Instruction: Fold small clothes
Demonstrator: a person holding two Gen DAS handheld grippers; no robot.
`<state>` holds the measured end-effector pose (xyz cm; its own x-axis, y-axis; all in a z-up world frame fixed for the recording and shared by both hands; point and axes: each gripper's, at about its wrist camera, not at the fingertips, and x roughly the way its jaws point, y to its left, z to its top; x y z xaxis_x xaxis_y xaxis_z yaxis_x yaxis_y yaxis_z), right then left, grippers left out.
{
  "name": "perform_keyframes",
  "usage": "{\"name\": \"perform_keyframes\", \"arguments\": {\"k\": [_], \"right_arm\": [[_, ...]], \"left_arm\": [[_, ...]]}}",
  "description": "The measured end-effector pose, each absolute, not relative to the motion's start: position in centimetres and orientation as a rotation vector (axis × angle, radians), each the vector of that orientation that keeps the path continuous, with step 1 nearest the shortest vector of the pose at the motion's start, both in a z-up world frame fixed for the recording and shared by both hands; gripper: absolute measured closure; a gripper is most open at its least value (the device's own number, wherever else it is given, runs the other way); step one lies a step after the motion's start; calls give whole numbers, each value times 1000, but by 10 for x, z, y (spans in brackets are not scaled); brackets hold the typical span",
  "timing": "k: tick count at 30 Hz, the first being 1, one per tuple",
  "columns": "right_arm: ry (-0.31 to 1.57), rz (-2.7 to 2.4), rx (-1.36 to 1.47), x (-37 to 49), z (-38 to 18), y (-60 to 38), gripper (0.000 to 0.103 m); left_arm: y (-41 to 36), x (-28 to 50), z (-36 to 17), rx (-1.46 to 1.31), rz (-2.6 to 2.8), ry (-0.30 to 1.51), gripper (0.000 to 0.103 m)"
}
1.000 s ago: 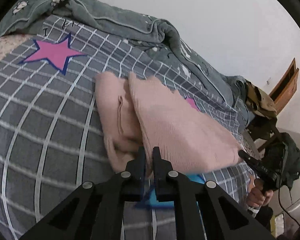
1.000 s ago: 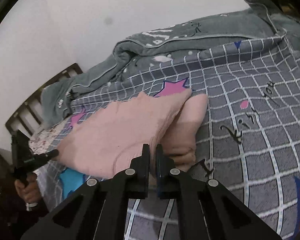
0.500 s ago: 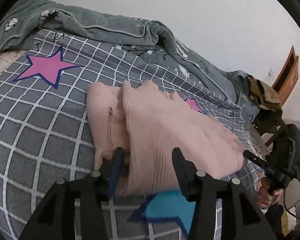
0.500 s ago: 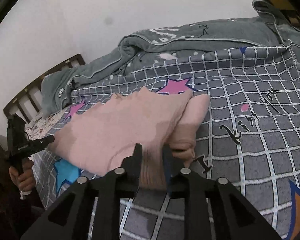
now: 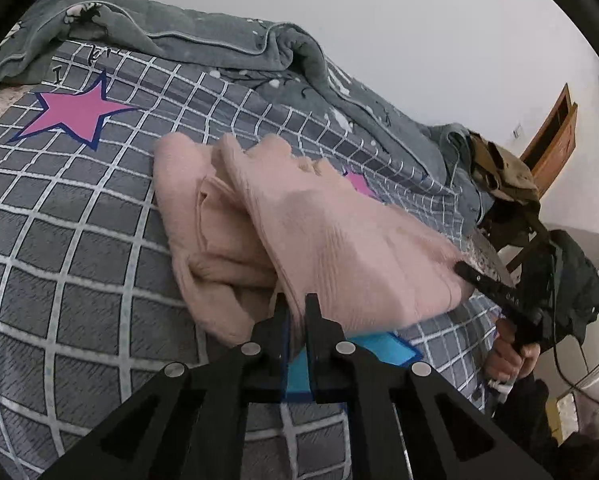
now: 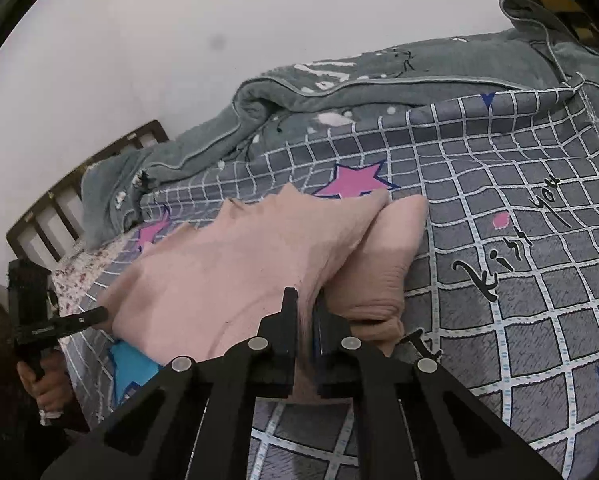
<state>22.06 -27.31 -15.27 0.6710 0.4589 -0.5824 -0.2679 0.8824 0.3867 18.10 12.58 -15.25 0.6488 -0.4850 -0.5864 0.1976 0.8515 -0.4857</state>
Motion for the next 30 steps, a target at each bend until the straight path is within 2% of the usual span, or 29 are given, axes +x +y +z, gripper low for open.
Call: {"name": "perform_keyframes", "arguments": {"k": [4,6,8,10,12,18,21,27,28,29,30], "right_arm": [[766,389,228,223,-157,-270,94],[790,389,212,224,-158,-271,92],[778,391,222,223,-155,-274,91],[757,388,233,223,-151,-277,84],[730,380,236,226,-145,-277,78],[735,348,231,258,-136,-266,76],[764,329,196,280,-138,-260,69],[867,287,148,329,-161,-260,69],[895,296,158,337,-167,-260,69],[922,312,170,343,-172,-260,69],[951,321,178,351,-177,-260,74]], "left_arm": [[131,181,-149,-403,-363,754,95],[131,182,-143,-386,-319,727,85],[129,185,-138,-360,-295,709,53],[123,188,-131,-330,-281,664,43],[117,196,-127,-309,-278,657,43],[104,240,-120,-291,-223,680,43],[103,275,-115,-293,-164,721,43],[109,332,-131,-287,-75,824,45],[110,337,-136,-294,-65,848,49],[112,341,-143,-307,-74,862,65],[113,344,-150,-318,-88,876,77]]}}
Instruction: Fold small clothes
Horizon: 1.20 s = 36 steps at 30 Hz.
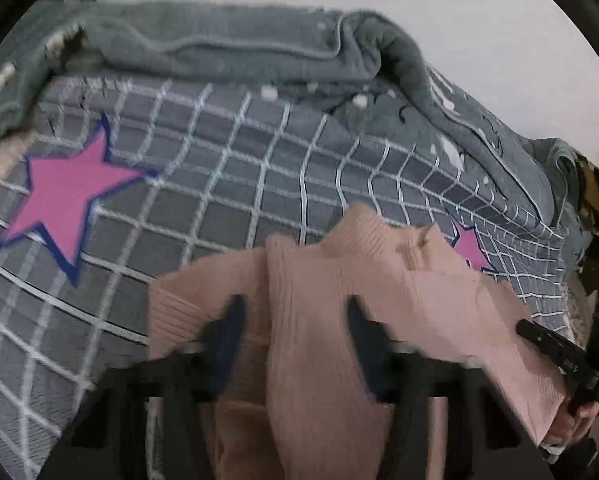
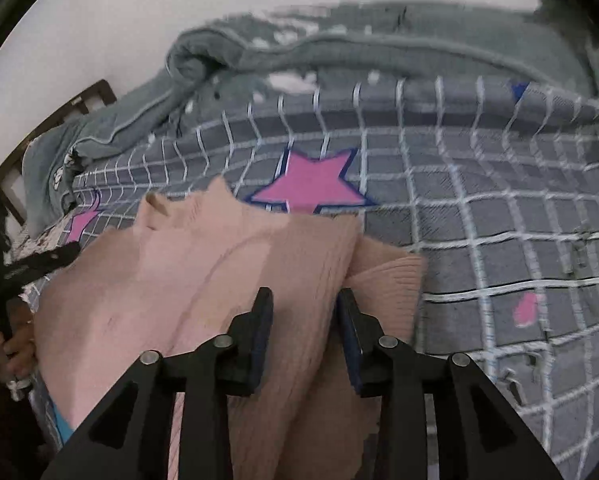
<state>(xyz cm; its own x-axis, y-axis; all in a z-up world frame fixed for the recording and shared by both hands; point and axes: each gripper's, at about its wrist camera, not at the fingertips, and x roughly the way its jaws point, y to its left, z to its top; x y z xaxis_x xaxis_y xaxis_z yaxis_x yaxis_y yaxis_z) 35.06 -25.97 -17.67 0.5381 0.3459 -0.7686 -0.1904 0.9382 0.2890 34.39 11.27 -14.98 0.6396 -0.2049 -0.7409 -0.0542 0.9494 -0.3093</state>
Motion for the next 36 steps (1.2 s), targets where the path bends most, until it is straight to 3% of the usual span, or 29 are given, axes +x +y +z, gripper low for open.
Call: {"name": "perform_keyframes", "arguments": {"k": [1,2,8,13,16,19,21,25,27,29,31,36], "right_arm": [[960,321,179,354,-179,-259,81],[964,331,178,357,-182,-257,96],[830,445,209,354,-160,-253,97],[990,364,191,373,-193,-255,96],[968,350,194,372,-186,-259,93],[895,295,93,360,-172,-254,78],[876,296,78,353,-169,-254,76],[853,237,91,332,-161,-267,76],[833,215,92,317,-155,-275,68],[806,194,77,303,-147,-278,60],[780,196,96,291,-137,-283,56],[758,238,200,260,-128,-289,46]], "left_arm": [[113,347,-158,-317,-93,906,95],[113,346,-161,-316,-93,914,95],[121,323,-141,-305,-27,792,95],[115,331,-154,-258,21,853,95],[110,328,-149,-227,31,841,89],[108,324,-144,-241,16,818,78],[107,321,-141,-260,-3,811,72],[109,310,-137,-300,-36,795,71],[110,305,-136,-311,-46,790,66],[112,297,-136,-325,-53,783,47],[113,284,-133,-343,-59,750,36],[115,258,-127,-356,-75,707,33]]}}
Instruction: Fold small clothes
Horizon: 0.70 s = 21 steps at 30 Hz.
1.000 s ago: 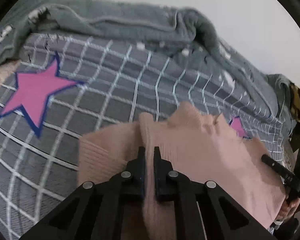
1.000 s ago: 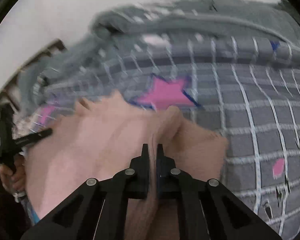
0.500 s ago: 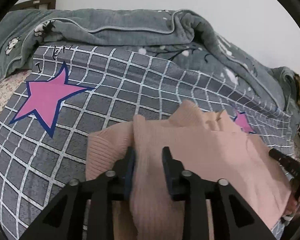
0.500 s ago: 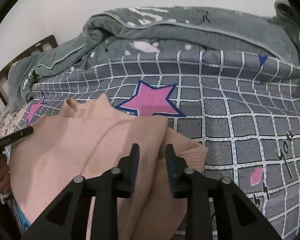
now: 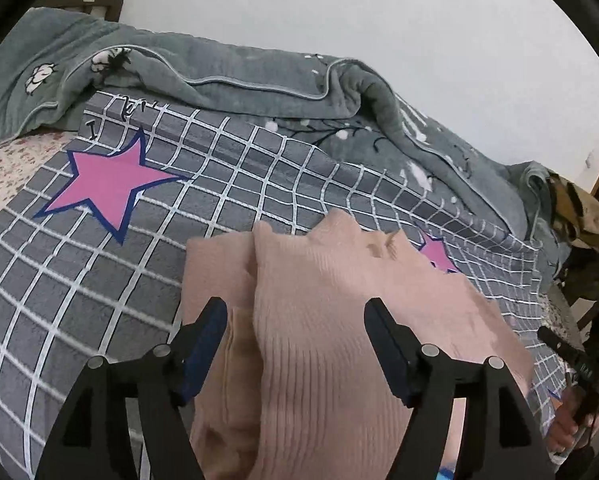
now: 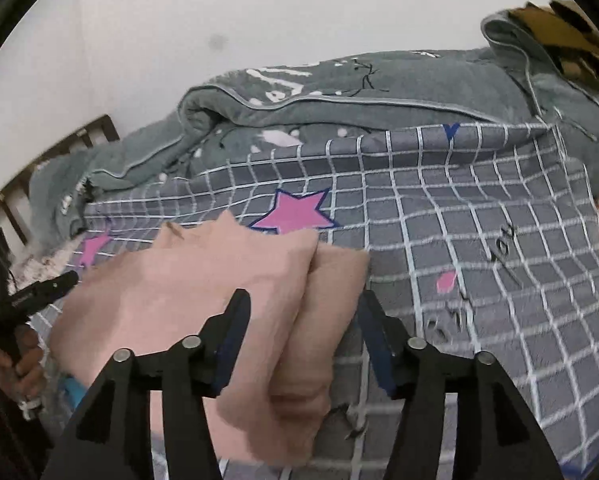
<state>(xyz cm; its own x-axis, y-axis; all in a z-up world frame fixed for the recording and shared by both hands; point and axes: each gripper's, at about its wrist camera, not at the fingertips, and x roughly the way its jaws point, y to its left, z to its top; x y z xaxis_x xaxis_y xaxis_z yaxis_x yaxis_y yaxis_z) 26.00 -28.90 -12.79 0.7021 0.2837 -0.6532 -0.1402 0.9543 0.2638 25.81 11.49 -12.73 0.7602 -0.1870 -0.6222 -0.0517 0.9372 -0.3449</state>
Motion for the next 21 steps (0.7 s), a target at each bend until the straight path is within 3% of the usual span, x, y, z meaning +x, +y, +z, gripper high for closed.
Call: {"name": "perform_keyframes", "arguments": {"k": [10,21], "right_arm": [[824,292,289,216,-153,-270,46],[914,198,292,239,-180,-269,46]], "left_arm": [[129,197,-152,-431,-142,751,30],[127,200,-168,-360,-88,802,27]]}}
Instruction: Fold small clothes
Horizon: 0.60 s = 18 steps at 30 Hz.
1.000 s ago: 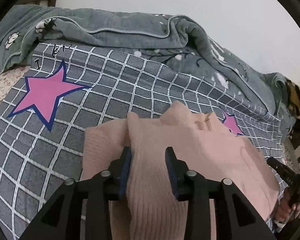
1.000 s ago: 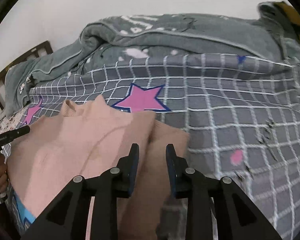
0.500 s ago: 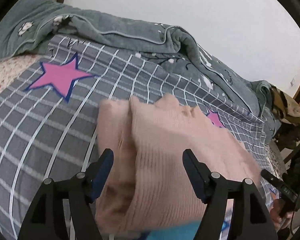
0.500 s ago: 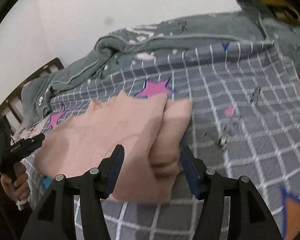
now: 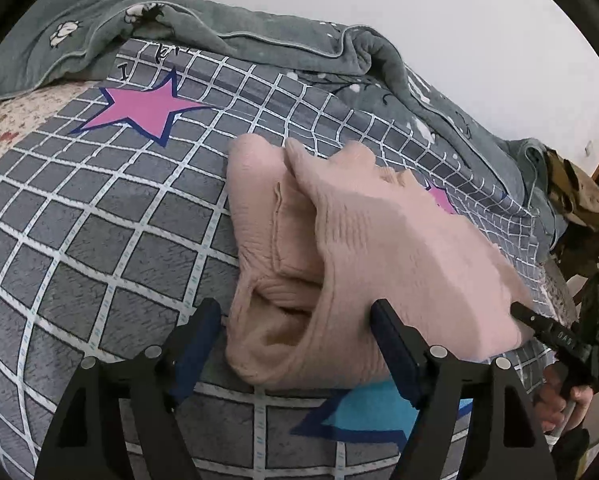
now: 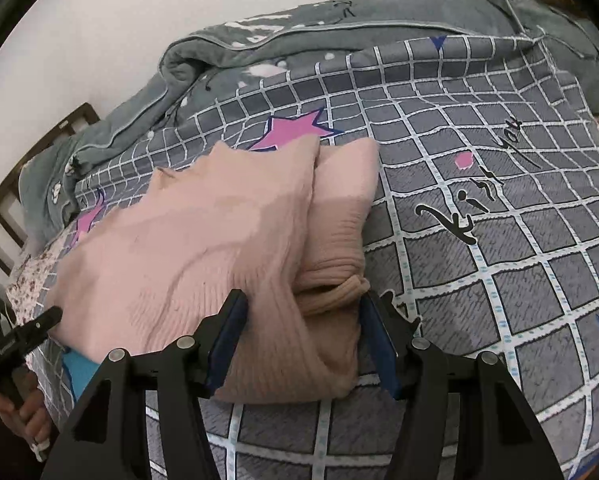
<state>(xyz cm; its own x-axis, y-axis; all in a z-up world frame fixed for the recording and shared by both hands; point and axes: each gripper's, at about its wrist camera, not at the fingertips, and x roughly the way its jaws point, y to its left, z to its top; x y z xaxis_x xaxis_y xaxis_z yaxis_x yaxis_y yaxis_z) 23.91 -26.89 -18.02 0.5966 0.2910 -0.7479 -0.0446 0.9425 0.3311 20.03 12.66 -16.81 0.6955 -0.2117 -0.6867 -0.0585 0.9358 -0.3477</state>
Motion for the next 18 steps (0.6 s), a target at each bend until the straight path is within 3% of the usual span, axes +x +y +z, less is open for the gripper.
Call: {"name": "perform_keyframes", "arguments": {"k": [6,8,9,18], "right_arm": [[925,200,284,244,-184,-266,45],[918,203,277,242,-184,-265,45],[919,206,276,242,-184,-266,45],[921,228,273,240,-183,-267,46]], "left_arm": [[124,208,-172,-351,-72,810,27],[124,206,-171,-357,-98,807,41],[123,205,-170,-359,-114,811,42],[129,202,-173,-384,-144,810,39]]}}
